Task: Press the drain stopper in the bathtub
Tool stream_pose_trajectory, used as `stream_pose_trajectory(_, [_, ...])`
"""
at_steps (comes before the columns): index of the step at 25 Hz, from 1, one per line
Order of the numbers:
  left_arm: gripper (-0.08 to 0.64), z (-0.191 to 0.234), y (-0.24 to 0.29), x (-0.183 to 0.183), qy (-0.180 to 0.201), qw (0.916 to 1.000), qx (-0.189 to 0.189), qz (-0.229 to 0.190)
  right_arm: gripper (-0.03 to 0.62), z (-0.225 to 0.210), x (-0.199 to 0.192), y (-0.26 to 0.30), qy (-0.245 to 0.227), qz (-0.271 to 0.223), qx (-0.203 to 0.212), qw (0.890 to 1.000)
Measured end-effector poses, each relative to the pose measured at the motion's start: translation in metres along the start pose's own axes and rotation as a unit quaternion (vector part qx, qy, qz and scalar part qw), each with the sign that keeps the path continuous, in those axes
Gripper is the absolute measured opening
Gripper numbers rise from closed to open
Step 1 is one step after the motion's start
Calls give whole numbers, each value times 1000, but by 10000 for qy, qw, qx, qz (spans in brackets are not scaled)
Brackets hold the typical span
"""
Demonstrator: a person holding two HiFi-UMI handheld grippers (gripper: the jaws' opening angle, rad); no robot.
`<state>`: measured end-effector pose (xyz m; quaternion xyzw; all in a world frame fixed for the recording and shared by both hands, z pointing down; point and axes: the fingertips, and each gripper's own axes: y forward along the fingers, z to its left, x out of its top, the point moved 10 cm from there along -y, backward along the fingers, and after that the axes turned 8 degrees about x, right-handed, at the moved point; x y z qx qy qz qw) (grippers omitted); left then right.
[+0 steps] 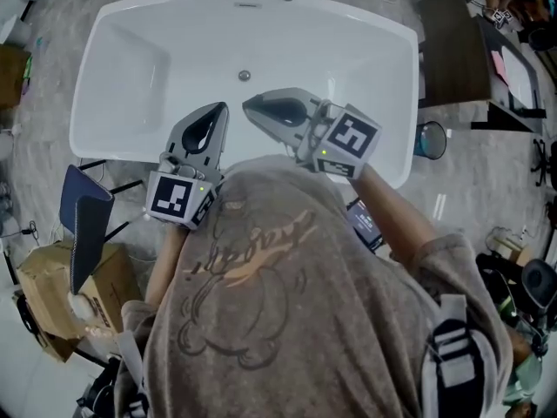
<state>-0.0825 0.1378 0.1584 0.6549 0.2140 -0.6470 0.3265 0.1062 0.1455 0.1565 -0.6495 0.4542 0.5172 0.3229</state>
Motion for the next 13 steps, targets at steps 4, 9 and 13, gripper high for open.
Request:
stream_pose_trajectory(4, [5, -1, -4, -2, -35, 10000, -10, 21, -2, 5, -4, -1, 67, 34, 53, 10000])
stream_pose_trajectory(9, [5, 0, -7, -4, -35, 10000, -3, 93, -2, 7, -7, 5, 114, 141, 180, 9997])
stream_pose_trajectory(13, [5, -4, -3, -8, -42, 9999, 17, 166, -2, 3, -8, 3, 125, 132, 256, 9995])
